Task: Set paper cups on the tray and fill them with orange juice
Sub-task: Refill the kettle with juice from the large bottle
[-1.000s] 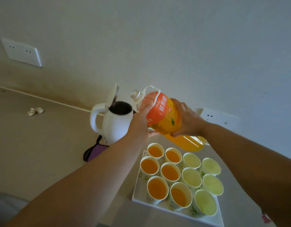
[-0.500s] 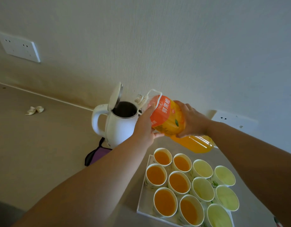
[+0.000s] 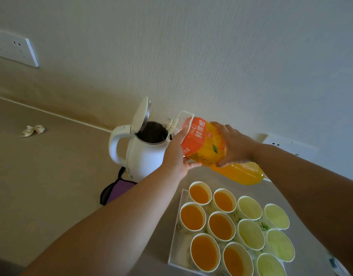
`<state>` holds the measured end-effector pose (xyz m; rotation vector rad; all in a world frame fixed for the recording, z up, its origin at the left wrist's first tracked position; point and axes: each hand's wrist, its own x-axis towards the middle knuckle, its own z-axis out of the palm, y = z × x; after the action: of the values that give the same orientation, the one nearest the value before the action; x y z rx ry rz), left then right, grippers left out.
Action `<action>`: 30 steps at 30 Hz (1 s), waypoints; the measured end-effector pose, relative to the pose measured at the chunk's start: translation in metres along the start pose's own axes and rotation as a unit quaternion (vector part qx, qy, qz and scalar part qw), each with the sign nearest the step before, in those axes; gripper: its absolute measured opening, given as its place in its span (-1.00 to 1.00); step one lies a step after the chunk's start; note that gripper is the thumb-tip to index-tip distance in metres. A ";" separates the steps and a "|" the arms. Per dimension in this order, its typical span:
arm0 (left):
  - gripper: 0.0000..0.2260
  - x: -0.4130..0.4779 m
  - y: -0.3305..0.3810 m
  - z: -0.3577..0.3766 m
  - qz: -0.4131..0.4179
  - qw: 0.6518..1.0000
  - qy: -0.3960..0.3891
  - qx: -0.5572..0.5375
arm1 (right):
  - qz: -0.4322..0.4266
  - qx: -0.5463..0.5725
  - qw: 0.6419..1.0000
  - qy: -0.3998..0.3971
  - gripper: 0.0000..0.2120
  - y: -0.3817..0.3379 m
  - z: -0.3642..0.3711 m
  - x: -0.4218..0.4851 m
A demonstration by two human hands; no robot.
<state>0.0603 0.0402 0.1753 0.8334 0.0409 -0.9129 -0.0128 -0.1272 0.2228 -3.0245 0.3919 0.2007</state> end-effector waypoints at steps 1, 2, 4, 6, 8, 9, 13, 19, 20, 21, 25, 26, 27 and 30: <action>-0.63 0.001 -0.001 -0.002 -0.001 1.000 0.000 -0.001 | 0.000 -0.005 1.000 -0.004 0.21 -0.001 0.000 0.000; -0.63 0.001 -0.001 -0.003 -0.002 1.000 -0.001 -0.001 | 0.000 -0.009 1.000 -0.008 0.21 -0.001 -0.001 0.000; -0.62 0.002 -0.003 -0.004 -0.006 1.000 -0.001 0.000 | 0.002 -0.018 1.000 -0.017 0.22 -0.003 -0.001 0.000; -0.60 0.002 -0.003 -0.006 -0.009 1.000 -0.001 0.000 | 0.004 -0.024 0.999 -0.023 0.22 -0.003 -0.001 0.001; -0.59 0.002 -0.004 -0.007 -0.011 1.000 0.002 -0.004 | 0.006 -0.030 0.999 -0.026 0.23 -0.004 -0.001 0.001; -0.58 0.002 -0.004 -0.007 -0.012 1.000 0.003 -0.005 | 0.006 -0.033 0.999 -0.028 0.23 -0.004 -0.001 0.001; -0.56 0.001 -0.004 -0.009 -0.018 1.000 0.009 -0.011 | 0.008 -0.047 0.998 -0.036 0.24 -0.006 -0.002 0.002; -0.56 0.004 -0.004 -0.011 -0.029 0.999 0.015 -0.021 | 0.013 -0.058 0.997 -0.050 0.24 -0.009 -0.004 0.003; -0.57 0.004 -0.005 -0.011 -0.030 0.999 0.014 -0.023 | 0.014 -0.061 0.997 -0.052 0.24 -0.010 -0.005 0.003; -0.57 0.004 -0.005 -0.012 -0.032 0.999 0.013 -0.025 | 0.015 -0.063 0.996 -0.054 0.24 -0.010 -0.005 0.003; -0.59 0.005 -0.006 -0.012 -0.036 0.999 0.013 -0.034 | 0.017 -0.073 0.995 -0.059 0.24 -0.011 -0.007 0.004; -0.59 0.005 -0.007 -0.012 -0.037 0.999 0.013 -0.036 | 0.017 -0.074 0.995 -0.060 0.24 -0.011 -0.007 0.004; -0.59 0.006 -0.007 -0.012 -0.038 0.999 0.012 -0.037 | 0.018 -0.076 0.995 -0.062 0.24 -0.011 -0.007 0.004; -0.60 0.009 -0.009 -0.014 -0.043 0.998 0.013 -0.043 | 0.020 -0.081 0.994 -0.067 0.25 -0.011 -0.009 0.003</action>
<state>0.0636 0.0402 0.1571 0.7677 0.1385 -0.9748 -0.0061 -0.1185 0.2319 -3.1383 0.4466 0.4576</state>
